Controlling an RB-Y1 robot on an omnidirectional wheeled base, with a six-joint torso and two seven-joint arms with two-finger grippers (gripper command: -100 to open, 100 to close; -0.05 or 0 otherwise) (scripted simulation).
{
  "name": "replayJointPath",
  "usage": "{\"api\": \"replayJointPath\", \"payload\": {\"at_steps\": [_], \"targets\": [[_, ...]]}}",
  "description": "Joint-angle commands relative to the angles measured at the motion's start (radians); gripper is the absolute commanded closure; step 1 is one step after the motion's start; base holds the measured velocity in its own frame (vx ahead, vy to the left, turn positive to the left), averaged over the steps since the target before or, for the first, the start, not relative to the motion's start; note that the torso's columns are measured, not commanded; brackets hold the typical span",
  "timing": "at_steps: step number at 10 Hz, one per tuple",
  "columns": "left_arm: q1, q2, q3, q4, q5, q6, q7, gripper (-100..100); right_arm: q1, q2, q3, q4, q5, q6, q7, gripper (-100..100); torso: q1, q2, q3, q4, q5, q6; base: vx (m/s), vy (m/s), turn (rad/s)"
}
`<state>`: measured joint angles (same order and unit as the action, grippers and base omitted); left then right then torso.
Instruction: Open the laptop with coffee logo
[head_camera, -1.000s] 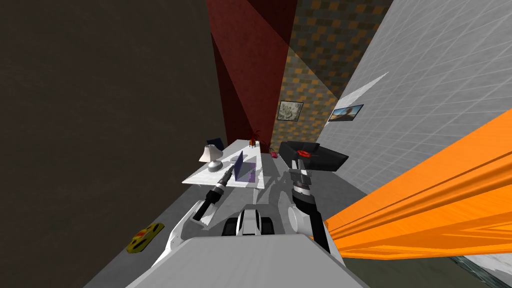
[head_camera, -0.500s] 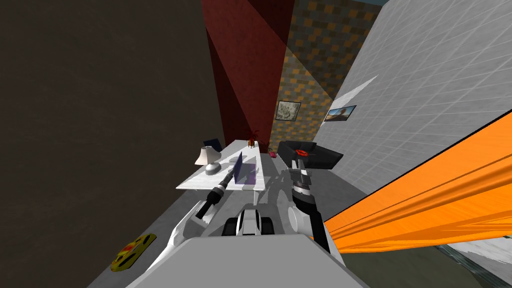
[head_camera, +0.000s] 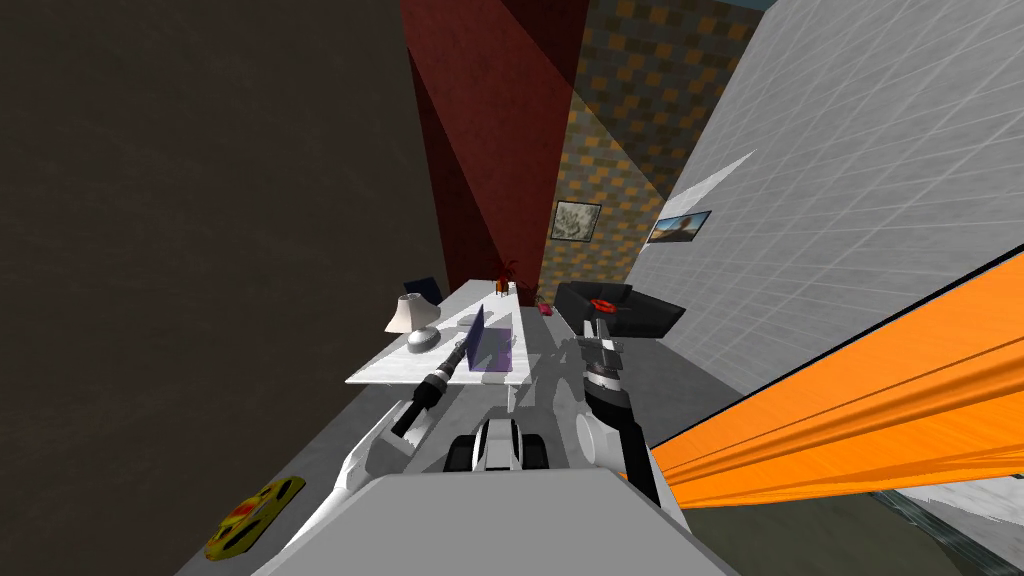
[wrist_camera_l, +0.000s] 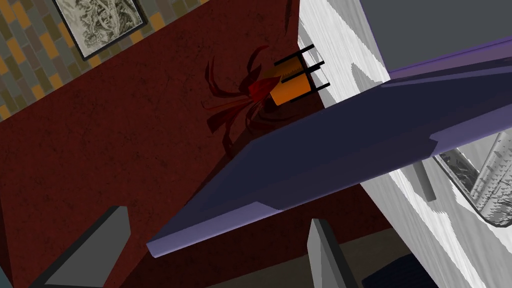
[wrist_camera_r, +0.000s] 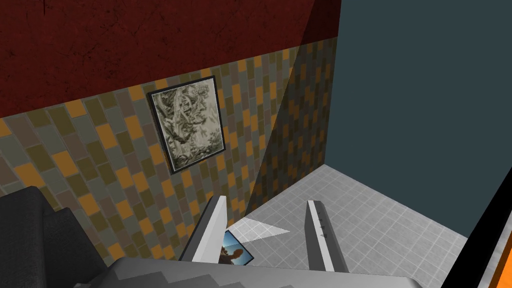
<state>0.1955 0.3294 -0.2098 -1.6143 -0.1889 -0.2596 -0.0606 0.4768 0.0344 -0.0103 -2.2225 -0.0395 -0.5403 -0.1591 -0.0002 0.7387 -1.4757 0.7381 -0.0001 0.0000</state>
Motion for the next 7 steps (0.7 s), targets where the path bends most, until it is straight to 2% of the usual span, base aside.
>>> {"api": "replayJointPath", "payload": {"at_steps": [1,2,5,7], "targets": [[-0.002,-0.001,-0.001,-0.002,0.000,-0.003,0.000,100,0.000,0.000,0.000,0.000,0.000,0.000,0.000,0,0.002,-0.001,0.000,-0.002,0.001,0.000,-0.007,-0.005,0.001],[-0.001,0.028,0.002,-0.009,-0.026,0.016,-0.024,100,0.000,0.000,0.000,0.000,0.000,0.000,0.000,0,0.003,-0.003,-0.001,-0.002,0.002,0.000,-0.004,-0.088,0.002],[0.002,0.072,0.007,-0.019,-0.063,0.046,-0.058,100,0.000,0.000,0.000,0.000,0.000,0.000,0.000,0,-0.005,-0.008,-0.004,-0.007,0.002,0.005,0.007,-0.138,-0.011],[0.005,0.116,0.012,-0.029,-0.100,0.077,-0.092,100,0.000,0.000,0.000,0.000,0.000,0.000,0.000,0,-0.007,-0.011,-0.005,-0.010,0.003,0.008,0.010,-0.200,0.000]]}}
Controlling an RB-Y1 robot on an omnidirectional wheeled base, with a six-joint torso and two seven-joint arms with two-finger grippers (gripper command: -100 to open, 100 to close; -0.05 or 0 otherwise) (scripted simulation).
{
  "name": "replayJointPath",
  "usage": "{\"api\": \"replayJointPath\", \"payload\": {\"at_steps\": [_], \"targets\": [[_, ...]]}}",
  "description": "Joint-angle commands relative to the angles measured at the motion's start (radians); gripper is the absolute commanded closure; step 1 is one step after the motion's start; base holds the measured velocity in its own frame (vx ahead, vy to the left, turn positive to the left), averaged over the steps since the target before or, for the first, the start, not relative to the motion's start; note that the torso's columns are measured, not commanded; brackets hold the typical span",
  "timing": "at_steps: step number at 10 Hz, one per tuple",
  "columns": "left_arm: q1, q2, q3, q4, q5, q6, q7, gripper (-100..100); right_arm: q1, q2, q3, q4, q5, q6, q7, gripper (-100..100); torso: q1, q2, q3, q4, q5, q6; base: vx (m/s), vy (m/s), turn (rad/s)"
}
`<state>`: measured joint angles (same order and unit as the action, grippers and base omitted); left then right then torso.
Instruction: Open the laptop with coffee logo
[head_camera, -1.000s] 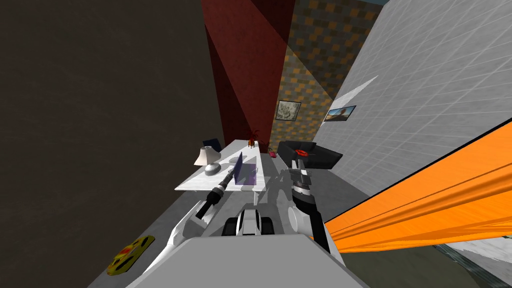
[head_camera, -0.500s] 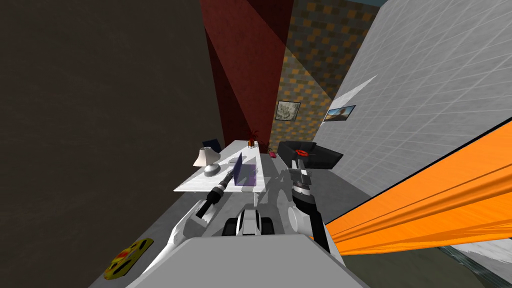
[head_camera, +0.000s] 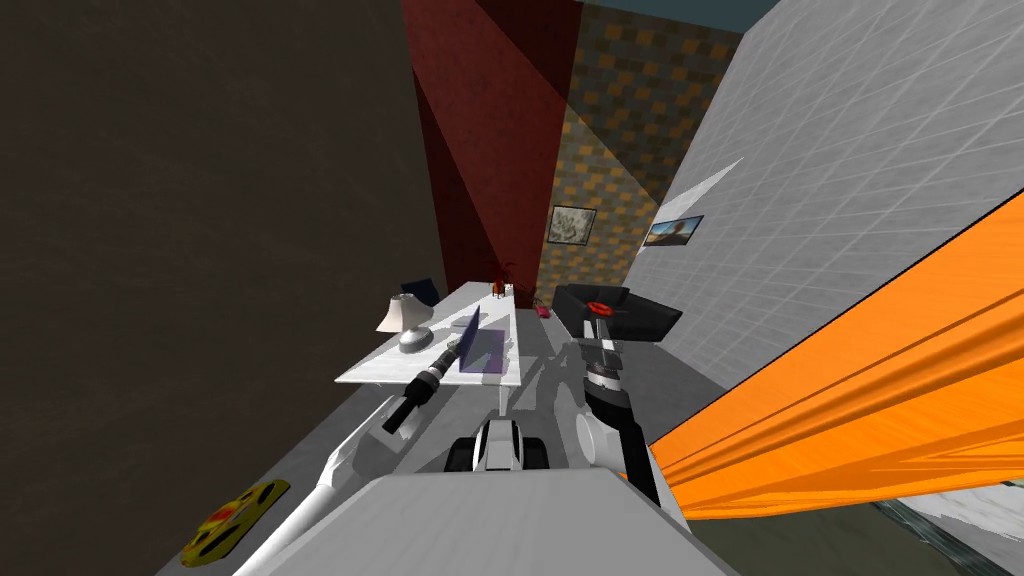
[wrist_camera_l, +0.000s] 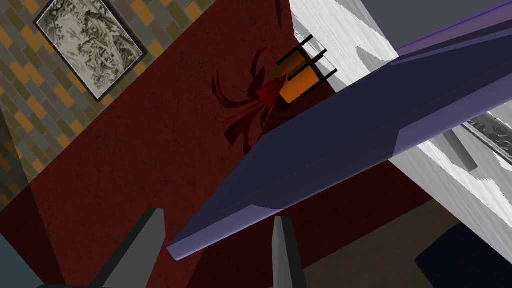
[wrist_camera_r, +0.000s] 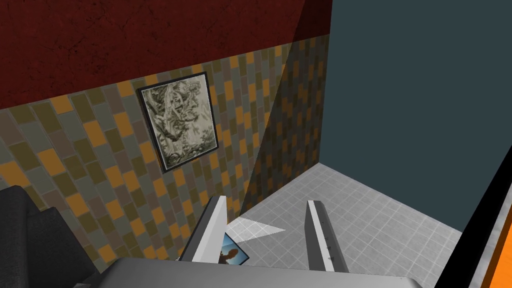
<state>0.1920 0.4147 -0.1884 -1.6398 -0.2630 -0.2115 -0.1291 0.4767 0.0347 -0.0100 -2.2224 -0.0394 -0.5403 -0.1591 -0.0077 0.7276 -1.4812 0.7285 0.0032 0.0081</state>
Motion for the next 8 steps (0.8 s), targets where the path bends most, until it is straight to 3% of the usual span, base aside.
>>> {"api": "replayJointPath", "payload": {"at_steps": [1,2,3,4,8], "targets": [[0.010,0.060,-0.007,-0.010,-0.051,0.049,-0.046,100,0.000,0.000,0.000,0.000,0.000,0.000,0.000,0,0.002,0.001,0.000,0.001,0.000,-0.001,-0.004,-0.201,0.000],[0.010,0.048,0.000,-0.017,-0.037,0.035,-0.033,100,0.000,0.000,0.000,0.000,0.000,0.000,0.000,0,0.004,0.002,0.000,0.003,0.000,-0.002,-0.005,-0.094,0.000],[0.013,0.055,0.007,0.006,-0.079,0.037,-0.083,100,0.000,0.000,0.000,0.000,0.000,0.000,0.000,0,0.013,0.004,0.001,0.006,0.001,-0.004,0.006,-0.112,0.000],[0.013,0.055,0.007,0.006,-0.079,0.037,-0.083,100,0.000,0.000,0.000,0.000,0.000,0.000,0.000,0,0.013,0.004,0.002,0.006,0.002,-0.005,0.008,-0.118,0.047],[0.019,0.059,0.017,0.052,-0.153,0.029,-0.168,100,0.000,0.000,0.000,0.000,0.000,0.000,0.000,0,0.012,0.000,0.000,0.001,0.002,-0.006,0.018,-0.096,0.002]]}}
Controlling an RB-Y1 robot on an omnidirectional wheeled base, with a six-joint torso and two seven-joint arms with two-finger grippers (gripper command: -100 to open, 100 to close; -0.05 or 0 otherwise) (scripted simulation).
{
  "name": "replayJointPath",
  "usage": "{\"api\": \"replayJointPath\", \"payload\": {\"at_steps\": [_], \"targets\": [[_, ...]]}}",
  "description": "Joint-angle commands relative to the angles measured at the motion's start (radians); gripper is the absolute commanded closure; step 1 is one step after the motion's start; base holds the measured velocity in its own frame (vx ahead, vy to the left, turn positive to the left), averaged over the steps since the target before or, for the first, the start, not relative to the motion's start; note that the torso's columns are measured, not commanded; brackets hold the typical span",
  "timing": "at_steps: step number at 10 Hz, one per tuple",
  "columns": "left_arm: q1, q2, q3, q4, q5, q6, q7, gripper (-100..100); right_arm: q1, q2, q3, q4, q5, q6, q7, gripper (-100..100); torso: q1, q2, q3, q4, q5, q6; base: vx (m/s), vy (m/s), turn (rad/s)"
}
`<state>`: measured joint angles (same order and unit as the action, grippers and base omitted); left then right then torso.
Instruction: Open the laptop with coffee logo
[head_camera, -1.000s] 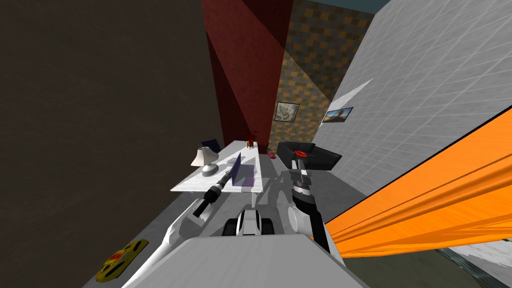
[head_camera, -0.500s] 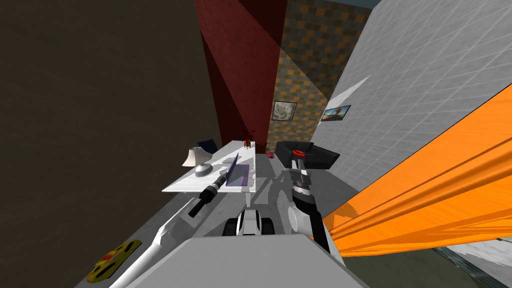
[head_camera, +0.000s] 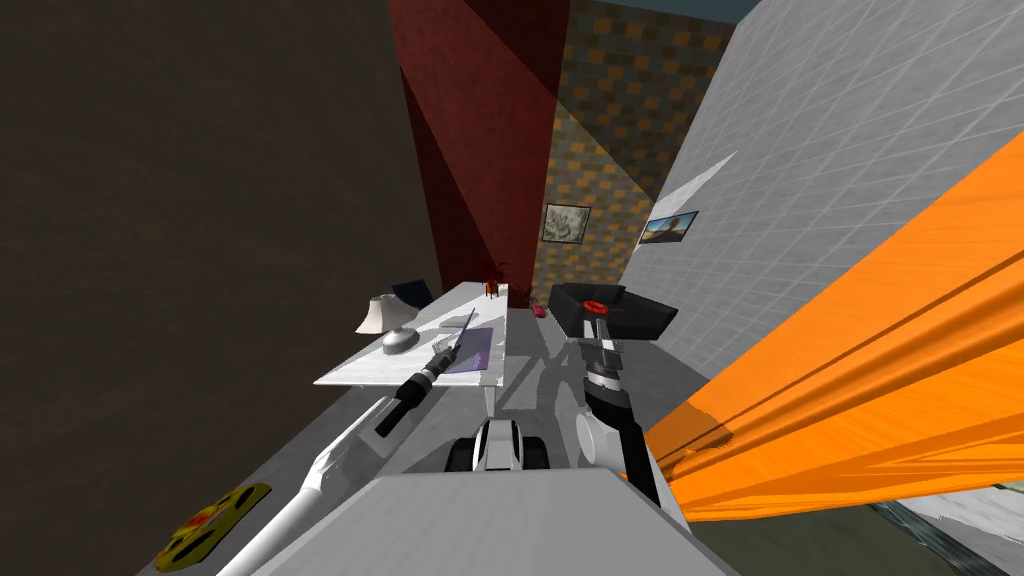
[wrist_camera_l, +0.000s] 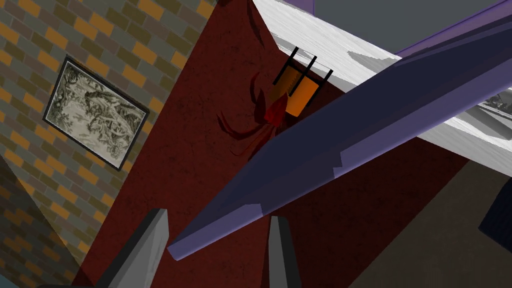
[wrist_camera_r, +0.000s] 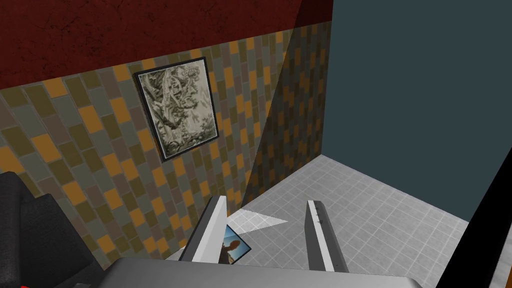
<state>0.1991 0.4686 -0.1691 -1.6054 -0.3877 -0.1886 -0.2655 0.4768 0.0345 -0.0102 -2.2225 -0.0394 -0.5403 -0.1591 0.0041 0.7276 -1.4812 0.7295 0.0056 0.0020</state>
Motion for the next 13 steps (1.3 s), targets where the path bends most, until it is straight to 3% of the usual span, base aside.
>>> {"api": "replayJointPath", "payload": {"at_steps": [1,3,4,5,6,7,8,9,11,12,13], "targets": [[0.013,0.006,0.001,0.029,-0.047,0.004,-0.053,100,0.000,0.000,0.000,0.000,0.000,0.000,0.000,0,0.001,-0.001,0.000,-0.001,0.000,-0.001,0.011,-0.116,0.010],[0.015,0.008,0.006,0.052,-0.084,0.000,-0.095,100,0.000,0.000,0.000,0.000,0.000,0.000,0.000,0,0.003,0.000,0.000,0.000,0.001,-0.002,0.019,-0.120,0.011],[0.004,0.001,0.011,0.044,-0.077,-0.009,-0.089,100,0.000,0.000,0.000,0.000,0.000,0.000,0.000,0,0.003,0.000,0.000,-0.001,0.002,-0.001,0.000,-0.060,0.017],[0.004,-0.027,0.017,0.064,-0.115,-0.013,-0.142,100,0.000,0.000,0.000,0.000,0.000,0.000,0.000,0,0.006,0.002,0.001,0.003,0.002,-0.001,0.003,-0.024,0.063],[0.004,-0.057,0.023,0.083,-0.148,-0.018,-0.170,100,0.000,0.000,0.000,0.000,0.000,0.000,0.000,0,0.006,0.003,0.001,0.003,0.001,-0.001,0.022,-0.021,0.076],[0.004,-0.057,0.023,0.083,-0.148,-0.018,-0.184,100,0.000,0.000,0.000,0.000,0.000,0.000,0.000,0,0.004,0.000,0.000,0.001,0.001,-0.001,0.020,-0.017,0.006],[0.004,-0.087,0.028,0.102,-0.180,-0.023,-0.224,100,0.000,0.000,0.000,0.000,0.000,0.000,0.000,0,0.004,0.000,0.000,0.001,0.000,-0.002,0.025,-0.016,0.019],[0.004,-0.087,0.028,0.102,-0.180,-0.023,-0.226,100,0.000,0.000,0.000,0.000,0.000,0.000,0.000,0,0.004,0.001,0.000,0.000,0.000,-0.004,0.017,-0.014,0.030],[0.004,-0.147,0.040,0.140,-0.246,-0.033,-0.298,100,0.000,0.000,0.000,0.000,0.000,0.000,0.000,0,0.005,0.001,0.000,0.000,0.001,-0.004,0.021,-0.020,0.052],[0.004,-0.147,0.040,0.140,-0.246,-0.033,-0.310,100,0.000,0.000,0.000,0.000,0.000,0.000,0.000,0,0.005,0.000,0.000,-0.001,0.000,-0.005,0.016,-0.019,0.027],[0.004,-0.177,0.045,0.159,-0.278,-0.038,-0.348,100,0.000,0.000,0.000,0.000,0.000,0.000,0.000,0,0.006,0.000,0.000,0.000,0.000,-0.005,0.025,-0.017,0.029]]}}
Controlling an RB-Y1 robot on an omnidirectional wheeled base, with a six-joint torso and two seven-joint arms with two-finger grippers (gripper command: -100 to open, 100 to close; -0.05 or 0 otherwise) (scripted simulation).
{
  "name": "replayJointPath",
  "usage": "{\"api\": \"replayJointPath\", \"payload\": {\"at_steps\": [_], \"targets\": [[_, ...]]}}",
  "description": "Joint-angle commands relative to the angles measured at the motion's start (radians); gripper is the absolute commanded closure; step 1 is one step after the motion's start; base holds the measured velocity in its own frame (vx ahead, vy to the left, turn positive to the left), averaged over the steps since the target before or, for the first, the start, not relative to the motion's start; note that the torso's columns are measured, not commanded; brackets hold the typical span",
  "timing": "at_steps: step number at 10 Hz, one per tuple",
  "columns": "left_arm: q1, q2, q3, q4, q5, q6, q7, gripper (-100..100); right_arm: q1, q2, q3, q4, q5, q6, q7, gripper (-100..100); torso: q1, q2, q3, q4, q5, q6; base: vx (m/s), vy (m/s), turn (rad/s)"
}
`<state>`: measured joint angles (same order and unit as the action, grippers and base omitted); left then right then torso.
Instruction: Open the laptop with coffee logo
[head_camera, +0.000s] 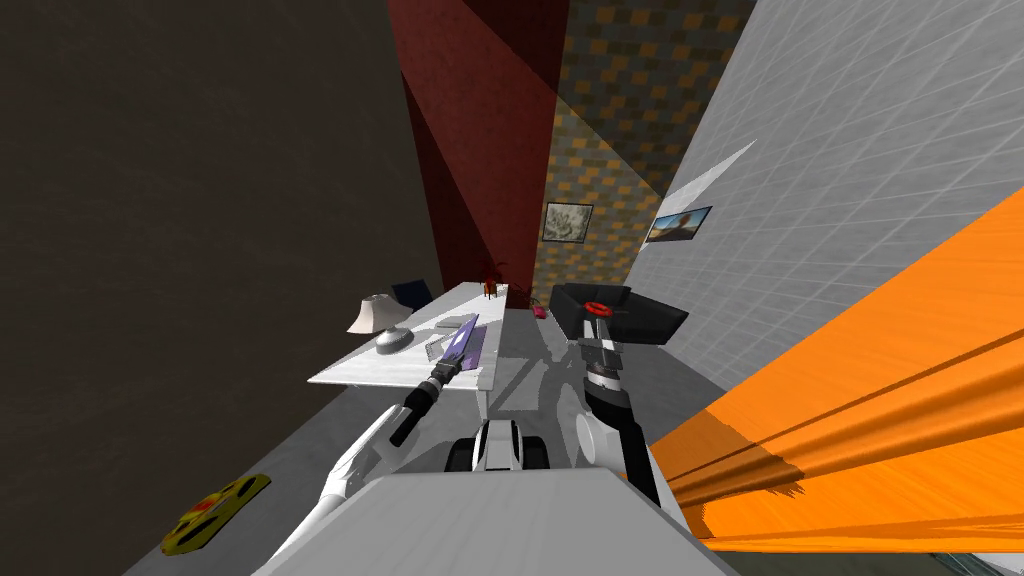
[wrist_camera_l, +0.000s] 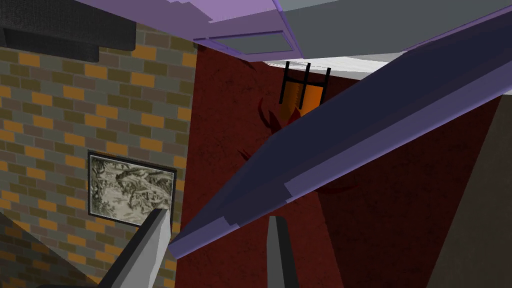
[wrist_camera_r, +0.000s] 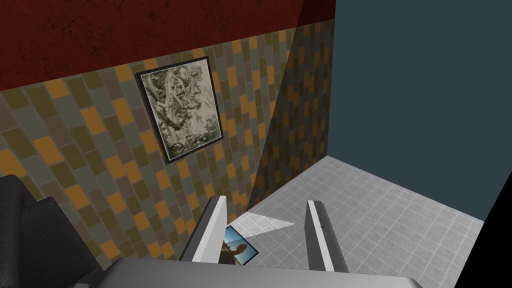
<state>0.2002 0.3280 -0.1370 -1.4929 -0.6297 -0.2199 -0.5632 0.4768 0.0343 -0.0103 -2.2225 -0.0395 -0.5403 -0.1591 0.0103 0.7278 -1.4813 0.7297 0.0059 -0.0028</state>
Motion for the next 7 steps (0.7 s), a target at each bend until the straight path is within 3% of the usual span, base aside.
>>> {"api": "replayJointPath", "payload": {"at_steps": [1,3,4,6,7], "targets": [[-0.043,0.002,-0.007,0.053,0.022,-0.014,-0.038,-100,0.000,0.000,0.000,0.000,0.000,0.000,0.000,0,0.001,0.001,0.000,-0.001,0.000,-0.002,-0.065,-0.030,-0.054],[-0.069,0.002,-0.007,0.091,0.022,-0.014,-0.038,-100,0.000,0.000,0.000,0.000,0.000,0.000,0.000,0,-0.008,0.012,0.006,0.008,-0.005,0.002,-0.078,-0.019,-0.024],[-0.113,0.021,-0.018,0.130,0.064,-0.025,-0.049,-100,0.000,0.000,0.000,0.000,0.000,0.000,0.000,0,-0.009,0.011,0.006,0.009,-0.006,0.002,-0.084,0.003,-0.053],[-0.146,0.021,-0.018,0.179,0.064,-0.025,-0.049,-100,0.000,0.000,0.000,0.000,0.000,0.000,0.000,0,-0.011,0.012,0.006,0.009,-0.006,0.003,-0.072,-0.010,-0.020],[-0.190,0.039,-0.030,0.219,0.107,-0.036,-0.061,-100,0.000,0.000,0.000,0.000,0.000,0.000,0.000,0,-0.011,0.009,0.005,0.008,-0.006,0.003,-0.070,-0.029,-0.057]]}}
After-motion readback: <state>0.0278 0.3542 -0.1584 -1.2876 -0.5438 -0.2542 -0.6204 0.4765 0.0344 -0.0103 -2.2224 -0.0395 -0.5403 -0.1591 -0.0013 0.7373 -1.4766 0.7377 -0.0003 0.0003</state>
